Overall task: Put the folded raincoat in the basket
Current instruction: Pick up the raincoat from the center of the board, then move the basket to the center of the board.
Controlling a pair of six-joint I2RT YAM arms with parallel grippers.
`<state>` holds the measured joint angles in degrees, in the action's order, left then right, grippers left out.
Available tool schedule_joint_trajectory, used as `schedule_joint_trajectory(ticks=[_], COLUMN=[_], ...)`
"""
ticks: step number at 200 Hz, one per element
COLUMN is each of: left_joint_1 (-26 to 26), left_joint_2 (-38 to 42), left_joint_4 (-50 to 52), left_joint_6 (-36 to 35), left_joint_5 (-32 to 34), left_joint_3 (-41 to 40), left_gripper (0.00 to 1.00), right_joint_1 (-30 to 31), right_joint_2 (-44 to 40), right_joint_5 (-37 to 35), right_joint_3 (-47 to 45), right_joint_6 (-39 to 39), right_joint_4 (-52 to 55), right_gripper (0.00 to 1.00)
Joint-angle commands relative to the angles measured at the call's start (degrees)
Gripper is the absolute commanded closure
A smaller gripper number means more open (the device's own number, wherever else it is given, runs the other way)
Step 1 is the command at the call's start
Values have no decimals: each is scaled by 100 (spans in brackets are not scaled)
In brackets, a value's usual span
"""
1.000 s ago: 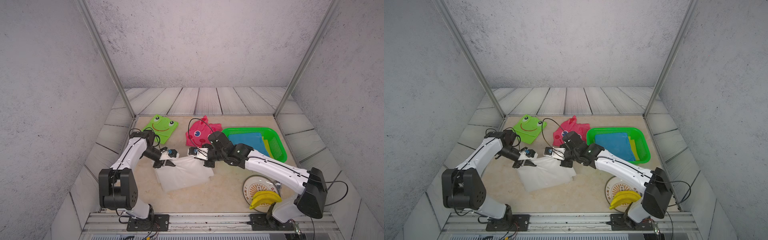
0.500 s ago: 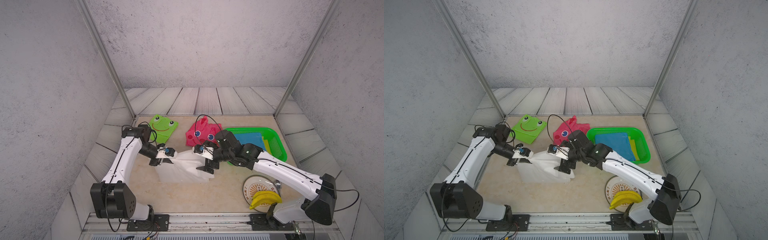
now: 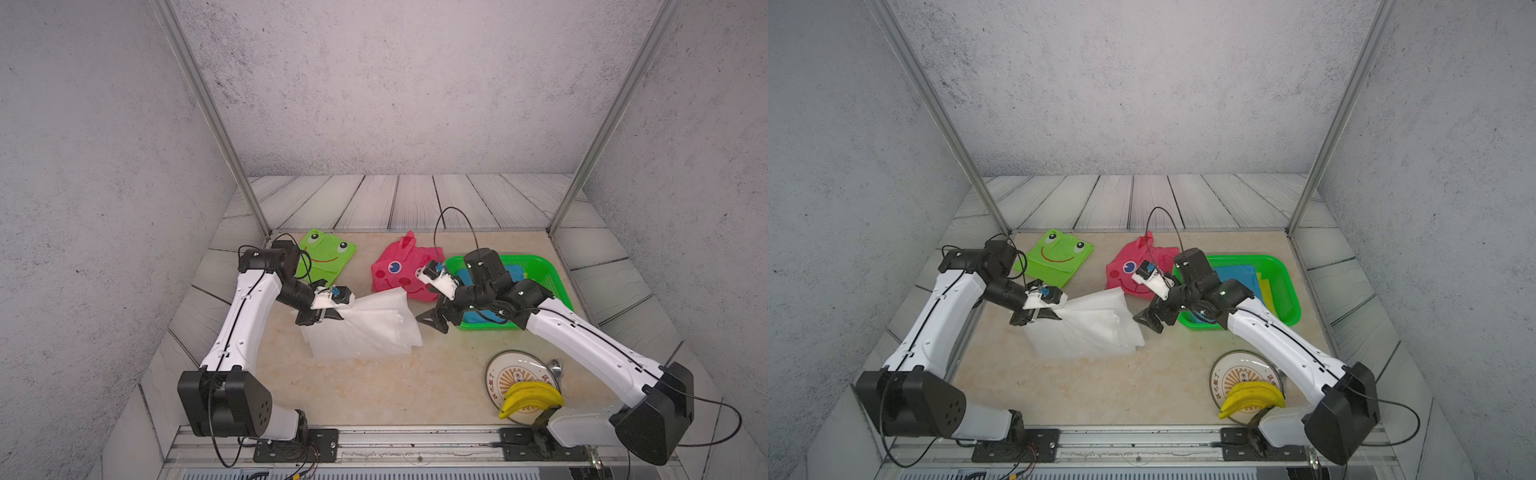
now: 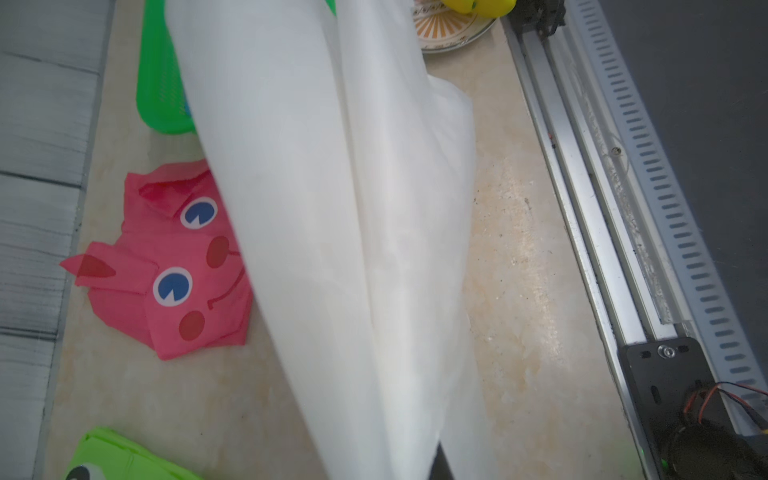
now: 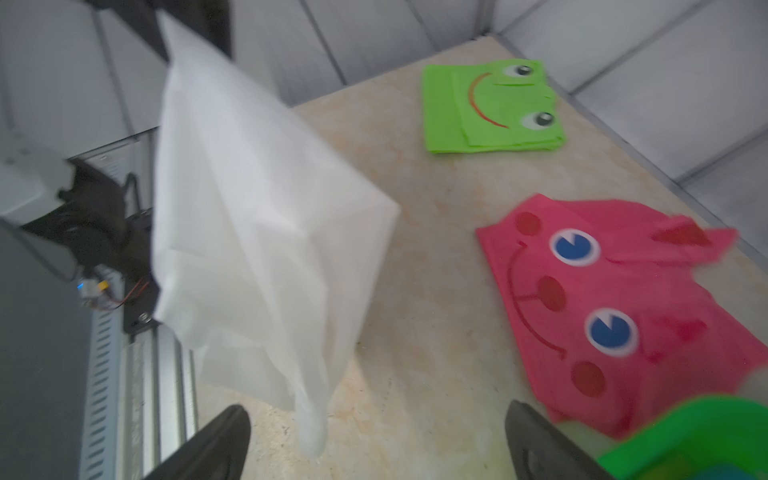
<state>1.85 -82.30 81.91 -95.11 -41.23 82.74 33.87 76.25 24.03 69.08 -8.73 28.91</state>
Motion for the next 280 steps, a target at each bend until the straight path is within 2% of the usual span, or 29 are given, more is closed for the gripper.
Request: schedule_joint_trajectory(ticks=[1, 23, 49, 76, 99, 111, 131, 141, 176, 188, 216, 249, 280], left_joint_1=[-293, -745, -921, -1039, -1129, -1142, -1160, -1178, -1187, -1187, -1187, -1187, -1188], left_joint_2=[110, 178, 281, 466, 505, 498, 487, 470, 426, 417, 451, 469, 487], left_joint_4=[-126, -189, -507, -533, -381, -320, -281, -270, -213, -183, -152, -112, -111], left_joint_6=[1074, 1715, 2584, 2876, 2995, 3016, 3060, 3083, 3213, 3268, 3304, 3297, 3295], left_joint_5=[469, 460, 1154, 1520, 1535, 1563, 1599, 1616, 1680, 1687, 1691, 1673, 1684], left_joint_3=[179, 260, 184, 94, 167, 206, 283, 353, 740, 896, 1068, 1060, 1099], left_gripper=[100, 100, 100, 100, 100, 100, 100, 100, 100, 100, 100, 100, 100], right_joint_1=[-590, -678, -669, -616, -550, -539, -502, -474, -337, -271, -207, -207, -176], right_joint_2=[326, 1007, 1866, 2368, 2522, 2552, 2582, 2581, 2379, 2340, 2162, 1792, 1553], right_joint_5=[-1054, -1129, -1398, -1948, -2058, -1983, -1764, -1625, -1163, -1144, -1629, -2052, -1448], right_joint_3=[12, 424, 894, 1165, 1216, 1142, 1007, 981, 926, 1012, 1181, 1382, 1511], right_joint_6=[1580, 1925, 2475, 2594, 2460, 2415, 2279, 2166, 1963, 1970, 2049, 2130, 2230], right_joint_4=[51, 735, 1269, 1619, 1837, 1868, 1904, 1975, 2183, 2362, 2814, 3283, 3587], right_gripper=[0, 2, 18, 30, 31, 36, 61, 67, 69, 75, 85, 89, 92])
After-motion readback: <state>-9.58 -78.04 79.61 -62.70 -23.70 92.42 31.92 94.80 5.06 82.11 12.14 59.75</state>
